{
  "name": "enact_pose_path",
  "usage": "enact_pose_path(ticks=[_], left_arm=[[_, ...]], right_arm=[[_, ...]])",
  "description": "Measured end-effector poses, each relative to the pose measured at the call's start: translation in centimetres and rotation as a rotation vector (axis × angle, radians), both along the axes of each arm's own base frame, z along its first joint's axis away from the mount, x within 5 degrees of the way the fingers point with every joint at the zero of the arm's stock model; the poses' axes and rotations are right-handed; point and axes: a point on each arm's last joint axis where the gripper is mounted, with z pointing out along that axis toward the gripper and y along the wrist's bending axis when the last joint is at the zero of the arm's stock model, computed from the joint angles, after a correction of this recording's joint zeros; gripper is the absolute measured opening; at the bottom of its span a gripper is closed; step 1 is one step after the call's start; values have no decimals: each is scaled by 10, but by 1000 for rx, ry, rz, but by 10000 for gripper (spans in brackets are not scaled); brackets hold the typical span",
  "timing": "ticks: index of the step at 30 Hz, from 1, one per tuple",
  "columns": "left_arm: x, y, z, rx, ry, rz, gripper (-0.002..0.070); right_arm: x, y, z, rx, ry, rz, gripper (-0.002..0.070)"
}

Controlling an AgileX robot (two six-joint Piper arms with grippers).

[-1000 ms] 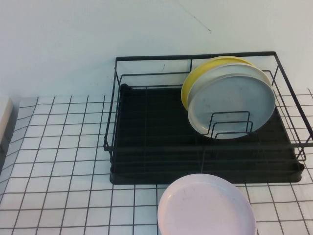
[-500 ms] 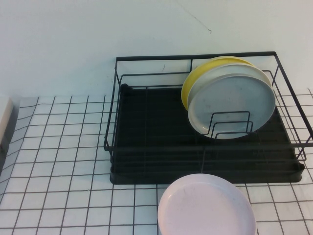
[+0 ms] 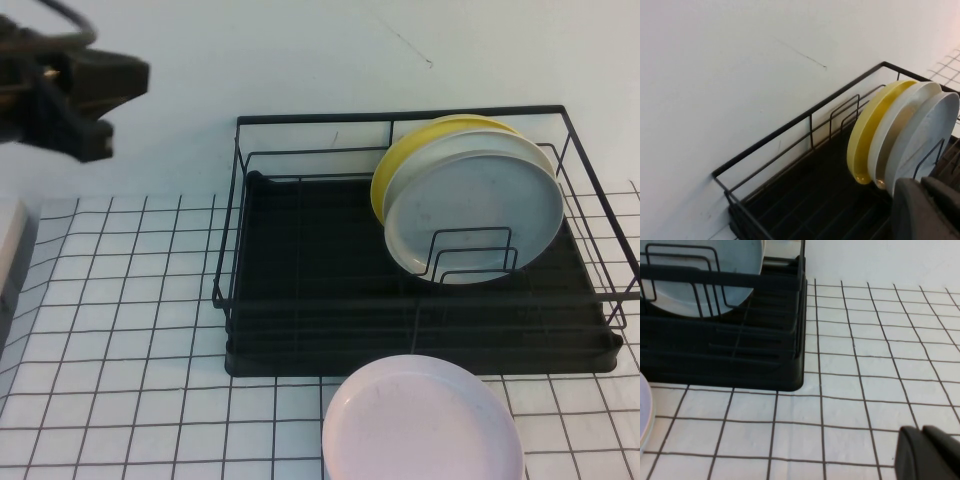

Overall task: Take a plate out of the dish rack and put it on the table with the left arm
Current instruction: Grasp the plate from the shelf

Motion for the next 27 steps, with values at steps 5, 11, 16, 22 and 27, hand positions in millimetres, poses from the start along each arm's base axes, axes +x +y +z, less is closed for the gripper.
enact_pose_path(ticks=[5,11,16,22,27], left_arm=[[58,-35,-9,83,15,-129,-3],[96,-93,-29,209,28,-284,-3],[121,-132,-65,264,84,-373,17],[137,-159,-102,401,108,-433,239],[147,-169,-114,404,79,-383,403]], right_arm=[[0,0,0,0,0,0,-2],[0,0,0,0,0,0,-2],[0,0,0,0,0,0,-2],[0,0,0,0,0,0,-2],[0,0,0,0,0,0,-2]])
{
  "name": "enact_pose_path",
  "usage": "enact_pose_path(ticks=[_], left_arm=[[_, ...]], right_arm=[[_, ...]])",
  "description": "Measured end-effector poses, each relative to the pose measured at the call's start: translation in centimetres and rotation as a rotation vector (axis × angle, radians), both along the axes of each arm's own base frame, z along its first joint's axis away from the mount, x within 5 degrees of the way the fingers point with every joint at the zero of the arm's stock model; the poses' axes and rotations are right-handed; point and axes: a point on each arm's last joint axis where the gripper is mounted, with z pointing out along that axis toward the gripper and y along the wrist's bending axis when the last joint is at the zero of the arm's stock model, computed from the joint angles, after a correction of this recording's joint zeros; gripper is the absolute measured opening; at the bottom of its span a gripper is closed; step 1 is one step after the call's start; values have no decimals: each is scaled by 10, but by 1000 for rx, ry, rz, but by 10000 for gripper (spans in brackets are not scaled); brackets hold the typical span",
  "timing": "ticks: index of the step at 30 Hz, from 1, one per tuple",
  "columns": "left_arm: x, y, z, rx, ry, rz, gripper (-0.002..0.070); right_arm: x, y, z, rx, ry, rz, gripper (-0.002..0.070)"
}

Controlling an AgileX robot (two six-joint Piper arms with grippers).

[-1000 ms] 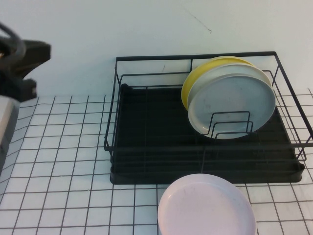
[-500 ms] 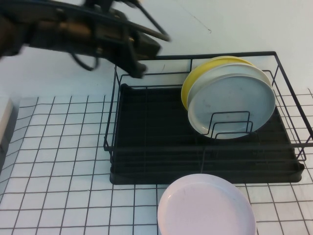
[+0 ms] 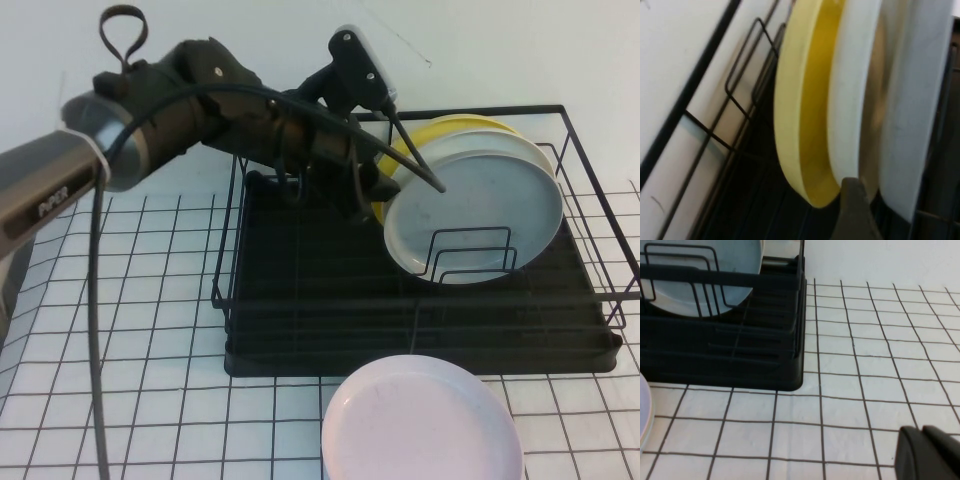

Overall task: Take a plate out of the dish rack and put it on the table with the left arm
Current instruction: Grasp the plate from the shelf

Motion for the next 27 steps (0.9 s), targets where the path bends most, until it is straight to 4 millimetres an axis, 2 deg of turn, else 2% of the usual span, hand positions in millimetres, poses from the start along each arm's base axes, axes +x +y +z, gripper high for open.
enact_pose_path(ticks=[4,10,14,19,22,25,27], left_arm=[[0,-12,-6,5,-28,-11,414],[-6,-33,-12,14,-70,-46,361],[-5,-37,-11,4,-97,-28,312],[0,-39,-20,18,-113,-21,283],[4,-40,-25,22,-123,-8,225],[5,-40,-24,16,-138,5,95],[5,-40,-23,10,-141,14,64]], right_arm=[[0,0,0,0,0,0,-2],[0,0,0,0,0,0,-2],[0,0,0,0,0,0,-2],[0,0,0,0,0,0,-2],[0,0,0,0,0,0,-2],[0,0,0,0,0,0,-2],[0,0,0,0,0,0,-2]])
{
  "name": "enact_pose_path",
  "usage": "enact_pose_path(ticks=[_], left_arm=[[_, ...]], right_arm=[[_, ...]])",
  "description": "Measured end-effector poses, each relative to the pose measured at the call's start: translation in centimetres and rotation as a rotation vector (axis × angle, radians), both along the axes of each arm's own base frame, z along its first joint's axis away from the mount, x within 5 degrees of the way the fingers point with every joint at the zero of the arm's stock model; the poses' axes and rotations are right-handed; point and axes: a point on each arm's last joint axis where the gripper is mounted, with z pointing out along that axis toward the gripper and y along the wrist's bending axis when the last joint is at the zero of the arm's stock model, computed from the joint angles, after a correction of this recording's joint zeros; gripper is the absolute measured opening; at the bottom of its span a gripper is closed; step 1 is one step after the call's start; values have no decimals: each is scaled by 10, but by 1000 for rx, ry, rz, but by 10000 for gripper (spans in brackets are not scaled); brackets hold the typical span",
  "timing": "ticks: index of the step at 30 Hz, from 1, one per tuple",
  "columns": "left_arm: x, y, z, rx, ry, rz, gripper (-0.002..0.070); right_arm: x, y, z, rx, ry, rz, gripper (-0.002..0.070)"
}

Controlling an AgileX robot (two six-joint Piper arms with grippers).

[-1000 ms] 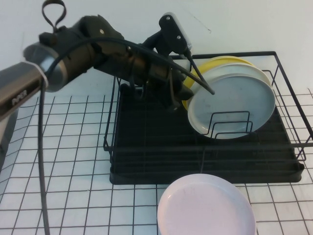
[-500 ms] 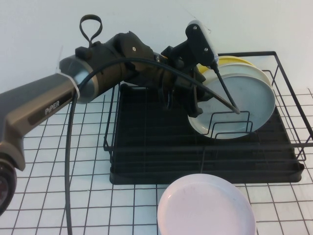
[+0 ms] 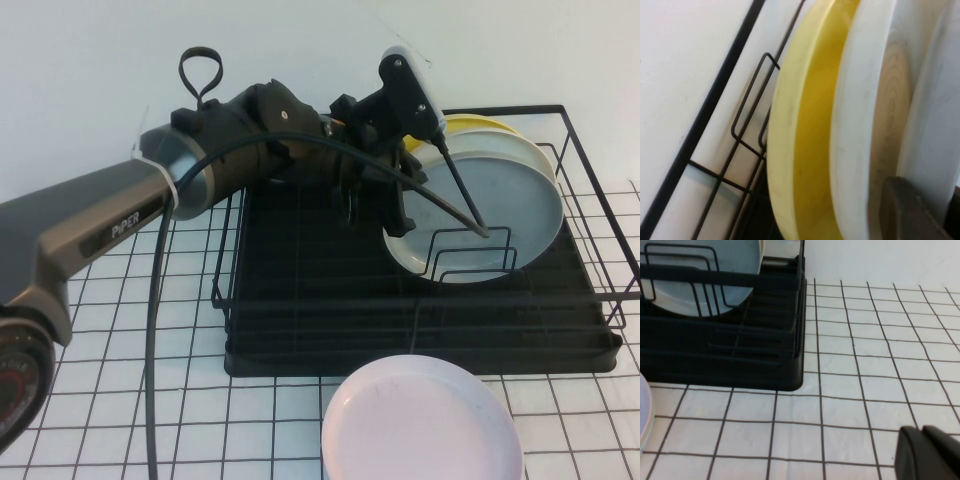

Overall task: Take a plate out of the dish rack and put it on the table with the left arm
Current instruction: Grasp the plate from the shelf, then place the plate from the table

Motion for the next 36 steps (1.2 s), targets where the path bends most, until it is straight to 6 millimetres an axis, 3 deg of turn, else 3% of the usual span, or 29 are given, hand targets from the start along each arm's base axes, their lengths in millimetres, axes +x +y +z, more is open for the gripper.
enact_pose_path(ticks=[11,28,36], left_arm=[[0,1,9,-22,-31,25,54],[-44,32,123,-159,-239,97,4],[-76,62,145,-50,-65,223,2]], right_arm=[[0,0,0,0,0,0,-2],[0,0,0,0,0,0,-2],[0,0,0,0,0,0,-2]])
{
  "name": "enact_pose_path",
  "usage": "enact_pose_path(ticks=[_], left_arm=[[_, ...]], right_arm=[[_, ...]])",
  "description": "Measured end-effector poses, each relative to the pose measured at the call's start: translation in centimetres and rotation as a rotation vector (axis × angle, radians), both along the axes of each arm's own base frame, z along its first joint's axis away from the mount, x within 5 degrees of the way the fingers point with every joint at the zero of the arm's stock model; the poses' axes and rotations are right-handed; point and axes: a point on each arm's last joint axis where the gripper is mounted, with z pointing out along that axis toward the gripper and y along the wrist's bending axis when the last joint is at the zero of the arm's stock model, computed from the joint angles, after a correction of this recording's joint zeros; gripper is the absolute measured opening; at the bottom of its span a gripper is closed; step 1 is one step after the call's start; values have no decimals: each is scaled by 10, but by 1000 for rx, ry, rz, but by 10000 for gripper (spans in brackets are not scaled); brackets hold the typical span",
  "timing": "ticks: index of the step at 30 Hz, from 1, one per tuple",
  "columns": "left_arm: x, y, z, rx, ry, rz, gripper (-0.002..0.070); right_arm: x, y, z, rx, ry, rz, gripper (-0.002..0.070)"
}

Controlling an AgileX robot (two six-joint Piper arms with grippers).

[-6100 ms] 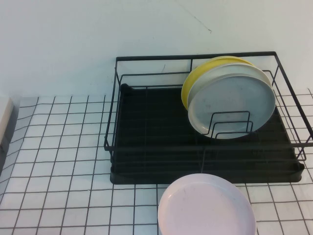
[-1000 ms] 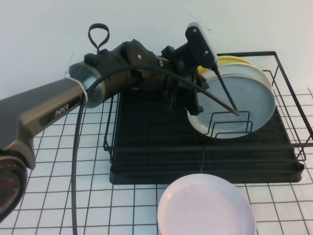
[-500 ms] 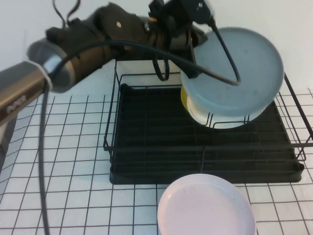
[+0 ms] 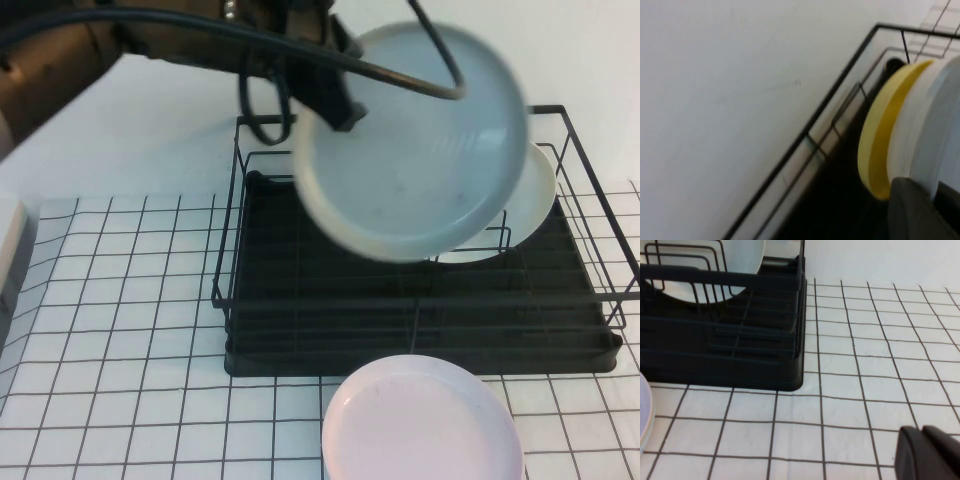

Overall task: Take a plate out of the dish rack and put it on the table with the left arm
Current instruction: Place the plate from the table

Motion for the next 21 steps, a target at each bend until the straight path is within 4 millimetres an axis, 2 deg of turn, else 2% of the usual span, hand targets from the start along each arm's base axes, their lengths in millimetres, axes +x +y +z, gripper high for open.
enact_pose_path(ticks=[5,12,18,21], left_arm=[[-14,17,-5,97,179,104,2],[-32,28,-18,179,440,183,2],[-48,26,-24,187,597,111,2],[-59,26,-33,163,657,71,2]], right_arm=[[0,0,0,0,0,0,-2],[0,0,0,0,0,0,-2],[0,0,0,0,0,0,-2],[0,0,0,0,0,0,-2]])
